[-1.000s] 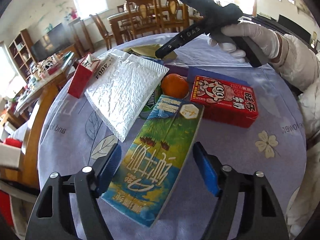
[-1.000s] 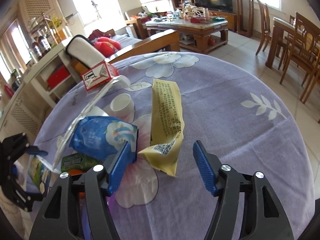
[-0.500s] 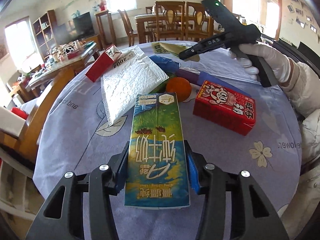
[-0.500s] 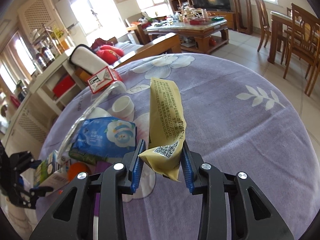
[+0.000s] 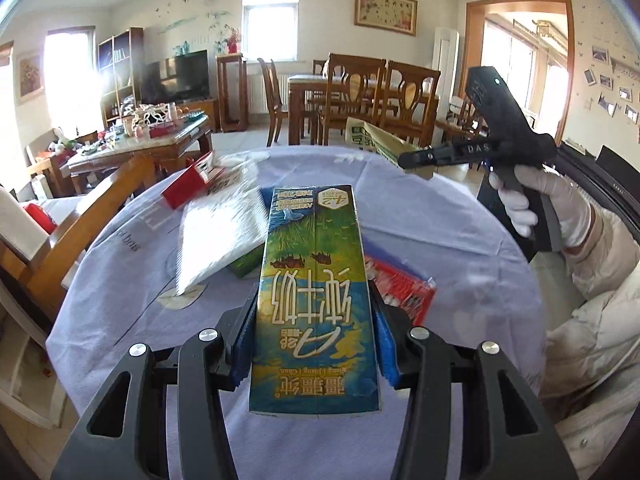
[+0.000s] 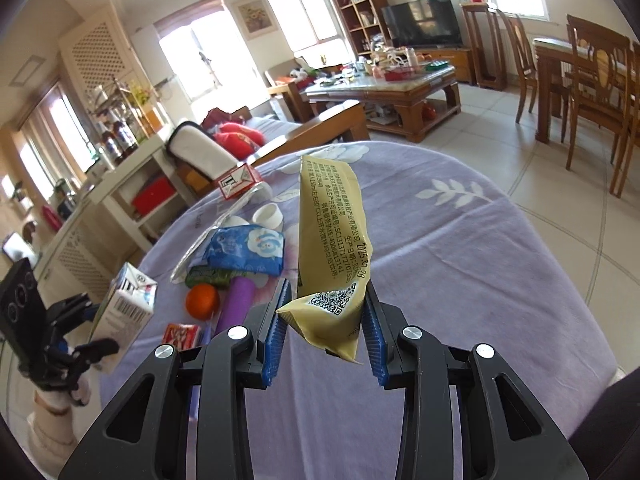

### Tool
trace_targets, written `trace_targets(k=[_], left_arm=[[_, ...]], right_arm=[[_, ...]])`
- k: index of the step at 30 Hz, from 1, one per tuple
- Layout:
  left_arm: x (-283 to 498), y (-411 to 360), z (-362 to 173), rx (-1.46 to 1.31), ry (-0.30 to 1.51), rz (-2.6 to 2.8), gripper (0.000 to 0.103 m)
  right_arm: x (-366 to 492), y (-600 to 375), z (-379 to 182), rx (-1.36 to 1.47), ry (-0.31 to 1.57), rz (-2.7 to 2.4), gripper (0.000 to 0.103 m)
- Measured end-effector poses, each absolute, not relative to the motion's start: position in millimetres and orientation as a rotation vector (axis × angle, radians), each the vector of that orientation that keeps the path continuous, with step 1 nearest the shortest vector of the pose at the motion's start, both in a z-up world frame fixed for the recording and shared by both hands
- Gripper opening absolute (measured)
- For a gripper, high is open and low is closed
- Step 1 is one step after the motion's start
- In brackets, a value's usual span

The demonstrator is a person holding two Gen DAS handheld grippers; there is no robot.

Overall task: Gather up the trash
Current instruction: 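Carry the carton and wrapper over the black bin and open both tools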

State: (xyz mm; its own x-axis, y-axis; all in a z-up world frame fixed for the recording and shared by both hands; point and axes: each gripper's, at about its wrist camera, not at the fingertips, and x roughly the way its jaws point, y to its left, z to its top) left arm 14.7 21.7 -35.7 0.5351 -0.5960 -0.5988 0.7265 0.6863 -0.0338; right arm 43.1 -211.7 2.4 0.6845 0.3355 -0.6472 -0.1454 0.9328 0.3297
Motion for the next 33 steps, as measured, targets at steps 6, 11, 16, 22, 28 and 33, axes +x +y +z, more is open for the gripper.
trace_targets(k=[6, 11, 16, 22, 28, 33], left_arm=[[0, -31, -22, 0.173, 0.584, -0.841, 0.049], [-8, -90, -7, 0.136, 0.564, -0.901, 0.049], [-16, -155, 4, 0.148, 0.546, -0.992, 0.049], [-27, -229, 1, 0.146, 0.554, -1.114, 0.049], [-38, -302, -7, 0.159, 0.580, -1.223, 0.049], [-49, -368, -15, 0.178, 0.610, -1.324, 0.049]], right_arm=[[2, -250, 15, 0.279, 0.731, 0.248, 0.035], [-37, -291, 30, 0.292, 0.681, 0.204, 0.035], [-80, -337, 39, 0.306, 0.635, 0.136, 0.035], [-136, -402, 38, 0.351, 0.597, 0.014, 0.035], [-190, -472, 24, 0.414, 0.579, -0.118, 0.035], [-234, -524, 10, 0.459, 0.571, -0.225, 0.035]])
